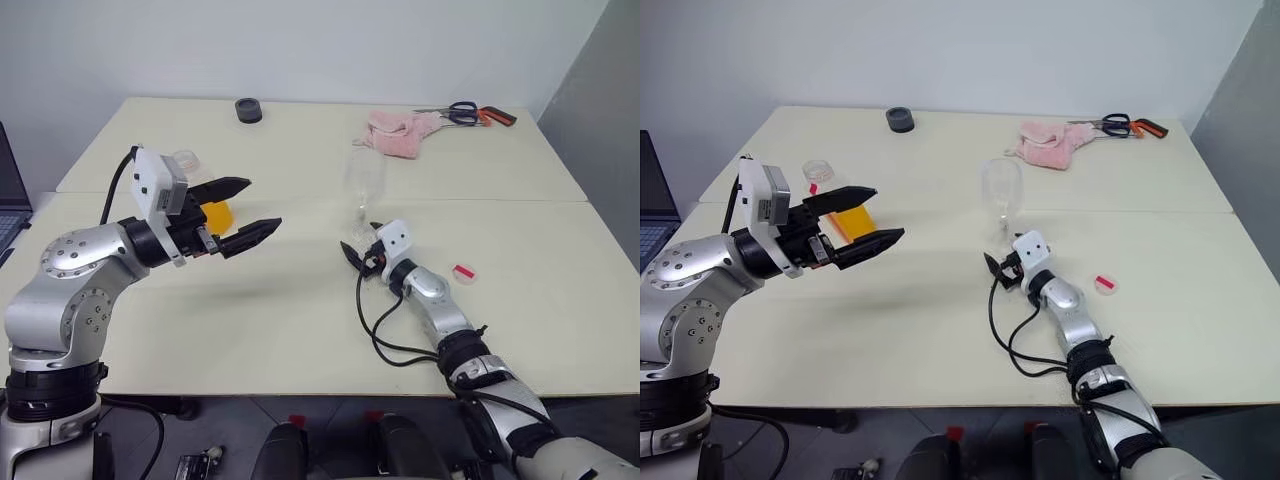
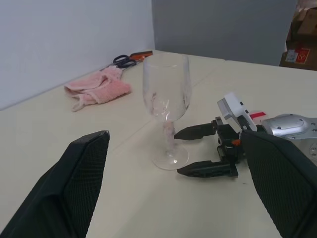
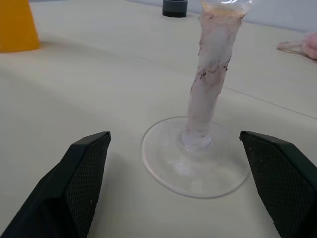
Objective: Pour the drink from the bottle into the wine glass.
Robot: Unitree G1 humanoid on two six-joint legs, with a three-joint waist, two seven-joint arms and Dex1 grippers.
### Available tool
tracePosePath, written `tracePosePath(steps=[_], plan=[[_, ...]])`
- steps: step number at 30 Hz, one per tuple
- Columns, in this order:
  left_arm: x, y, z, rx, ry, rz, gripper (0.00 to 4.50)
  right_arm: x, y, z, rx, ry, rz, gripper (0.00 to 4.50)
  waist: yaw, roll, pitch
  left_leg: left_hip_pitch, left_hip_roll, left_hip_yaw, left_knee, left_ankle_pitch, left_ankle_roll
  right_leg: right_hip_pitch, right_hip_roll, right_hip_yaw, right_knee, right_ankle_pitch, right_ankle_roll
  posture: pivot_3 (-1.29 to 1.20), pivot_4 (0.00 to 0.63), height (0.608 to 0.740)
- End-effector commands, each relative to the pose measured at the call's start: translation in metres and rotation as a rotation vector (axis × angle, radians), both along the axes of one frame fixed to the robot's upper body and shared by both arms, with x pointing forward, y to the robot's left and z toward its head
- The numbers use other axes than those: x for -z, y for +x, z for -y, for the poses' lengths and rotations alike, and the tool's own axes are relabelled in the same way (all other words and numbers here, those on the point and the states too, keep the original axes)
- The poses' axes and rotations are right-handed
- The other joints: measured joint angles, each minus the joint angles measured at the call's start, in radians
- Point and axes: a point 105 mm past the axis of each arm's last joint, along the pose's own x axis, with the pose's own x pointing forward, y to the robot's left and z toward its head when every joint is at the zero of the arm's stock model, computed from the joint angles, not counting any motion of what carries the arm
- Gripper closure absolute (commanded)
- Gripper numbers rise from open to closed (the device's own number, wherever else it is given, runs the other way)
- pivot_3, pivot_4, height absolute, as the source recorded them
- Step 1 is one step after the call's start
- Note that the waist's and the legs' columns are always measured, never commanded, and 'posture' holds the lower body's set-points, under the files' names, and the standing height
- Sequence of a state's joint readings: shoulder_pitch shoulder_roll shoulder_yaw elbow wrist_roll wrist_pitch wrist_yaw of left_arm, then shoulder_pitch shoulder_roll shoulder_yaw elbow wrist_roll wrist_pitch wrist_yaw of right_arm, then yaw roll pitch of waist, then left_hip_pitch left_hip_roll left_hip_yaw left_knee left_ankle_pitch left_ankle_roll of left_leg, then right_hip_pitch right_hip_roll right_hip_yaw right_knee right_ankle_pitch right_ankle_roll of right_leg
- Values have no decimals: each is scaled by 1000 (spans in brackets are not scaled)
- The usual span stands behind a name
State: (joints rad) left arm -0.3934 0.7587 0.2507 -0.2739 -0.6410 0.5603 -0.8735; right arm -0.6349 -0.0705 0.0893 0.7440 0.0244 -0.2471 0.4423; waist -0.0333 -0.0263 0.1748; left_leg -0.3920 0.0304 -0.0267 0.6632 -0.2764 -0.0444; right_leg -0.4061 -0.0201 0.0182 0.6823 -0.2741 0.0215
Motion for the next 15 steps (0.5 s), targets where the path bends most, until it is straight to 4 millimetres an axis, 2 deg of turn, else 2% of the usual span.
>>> tracePosePath(steps=[1, 6, 10, 15], plan=[[0, -3, -2, -19, 1, 24, 0, -8, -8, 5, -31, -1, 20, 44, 0, 0, 0, 0, 0, 0, 0, 0, 0, 0, 0, 0, 0, 0, 0, 0, 150, 740], [27, -5, -15, -94, 1, -51, 0, -10, -35, 14, -123, -13, -30, 44, 2, 0, 0, 0, 0, 0, 0, 0, 0, 0, 0, 0, 0, 0, 0, 0, 150, 740], [57, -7, -33, -213, 17, -106, 0, -13, -71, 18, -266, -51, -91, 44, 3, 0, 0, -1, 0, -2, 0, 0, 1, 0, 0, 0, -1, 0, 0, 0, 150, 740], [79, -9, -62, -388, -31, -114, 0, -29, -100, 16, -362, -85, -105, 44, 1, 0, 0, 1, 1, -2, 0, 0, 1, 0, 1, 0, 0, 0, 0, 0, 150, 740]])
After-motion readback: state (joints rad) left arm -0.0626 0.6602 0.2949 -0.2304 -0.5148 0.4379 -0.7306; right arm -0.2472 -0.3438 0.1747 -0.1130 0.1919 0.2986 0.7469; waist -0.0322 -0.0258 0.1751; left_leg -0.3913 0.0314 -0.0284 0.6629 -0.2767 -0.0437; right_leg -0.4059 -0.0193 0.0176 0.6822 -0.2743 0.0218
